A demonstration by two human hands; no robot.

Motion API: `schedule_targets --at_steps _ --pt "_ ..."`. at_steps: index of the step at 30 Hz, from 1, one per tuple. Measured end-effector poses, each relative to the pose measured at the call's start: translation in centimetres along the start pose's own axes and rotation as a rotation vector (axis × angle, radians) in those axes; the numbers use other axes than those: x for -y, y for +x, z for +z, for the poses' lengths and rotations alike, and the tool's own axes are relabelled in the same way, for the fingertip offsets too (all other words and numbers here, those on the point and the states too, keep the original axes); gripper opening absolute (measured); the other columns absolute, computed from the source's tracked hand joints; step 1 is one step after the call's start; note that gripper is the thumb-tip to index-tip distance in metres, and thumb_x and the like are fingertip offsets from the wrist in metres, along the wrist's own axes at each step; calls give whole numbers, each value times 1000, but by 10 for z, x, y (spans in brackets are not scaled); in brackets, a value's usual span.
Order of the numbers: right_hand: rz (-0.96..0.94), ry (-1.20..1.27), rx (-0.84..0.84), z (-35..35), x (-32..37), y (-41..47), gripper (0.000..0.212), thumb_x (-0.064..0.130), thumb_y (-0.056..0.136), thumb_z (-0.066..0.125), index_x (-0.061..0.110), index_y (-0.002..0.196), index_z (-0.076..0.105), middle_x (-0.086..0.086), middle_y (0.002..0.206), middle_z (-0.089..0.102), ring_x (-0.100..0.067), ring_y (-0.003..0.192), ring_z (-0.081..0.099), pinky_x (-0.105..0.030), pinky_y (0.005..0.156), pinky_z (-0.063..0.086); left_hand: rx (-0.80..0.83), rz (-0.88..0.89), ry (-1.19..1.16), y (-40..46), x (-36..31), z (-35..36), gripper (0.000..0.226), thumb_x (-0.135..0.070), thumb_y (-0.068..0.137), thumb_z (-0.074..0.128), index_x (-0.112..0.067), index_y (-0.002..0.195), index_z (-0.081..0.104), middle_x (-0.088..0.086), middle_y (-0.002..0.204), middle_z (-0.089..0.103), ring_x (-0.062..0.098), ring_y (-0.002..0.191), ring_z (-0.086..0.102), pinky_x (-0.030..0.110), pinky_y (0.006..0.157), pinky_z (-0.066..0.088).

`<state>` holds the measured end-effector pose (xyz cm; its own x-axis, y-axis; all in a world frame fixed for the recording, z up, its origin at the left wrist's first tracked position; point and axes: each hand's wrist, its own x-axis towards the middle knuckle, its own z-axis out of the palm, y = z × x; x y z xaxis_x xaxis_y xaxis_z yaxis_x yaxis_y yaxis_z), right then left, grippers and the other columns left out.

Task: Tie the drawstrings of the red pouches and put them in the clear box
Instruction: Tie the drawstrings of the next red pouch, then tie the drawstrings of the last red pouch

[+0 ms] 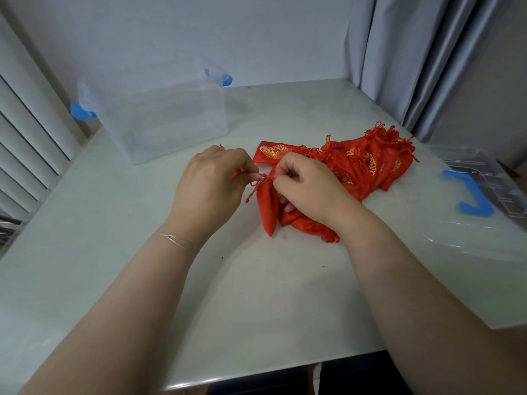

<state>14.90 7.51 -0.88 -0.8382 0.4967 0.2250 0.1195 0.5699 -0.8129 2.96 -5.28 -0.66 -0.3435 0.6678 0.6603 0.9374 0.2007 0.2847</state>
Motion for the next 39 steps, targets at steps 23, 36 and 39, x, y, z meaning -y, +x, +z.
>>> schedule_targets --at_steps 23,36,39 --pt "64 -310 -219 -10 -26 12 26 33 85 64 30 110 58 9 110 53 -12 101 57 -36 87 48 265 -701 -20 -1 72 33 44 -41 92 52 -34 135 45 8 132 53 30 127 40 40 104 35" --pt "-292 -145 -656 2 -11 9 19 24 91 54 14 106 62 3 105 60 -16 87 57 -35 77 50 9 -568 -582 9 34 13 39 13 79 50 -18 95 68 -1 96 65 -3 69 58 7 63 44" --pt "-233 -80 -528 4 -7 6 40 47 91 48 17 115 58 6 109 63 -12 102 58 -31 87 48 -10 -509 -715 7 21 0 43 13 78 52 -27 87 68 -6 91 67 9 80 60 19 74 51"
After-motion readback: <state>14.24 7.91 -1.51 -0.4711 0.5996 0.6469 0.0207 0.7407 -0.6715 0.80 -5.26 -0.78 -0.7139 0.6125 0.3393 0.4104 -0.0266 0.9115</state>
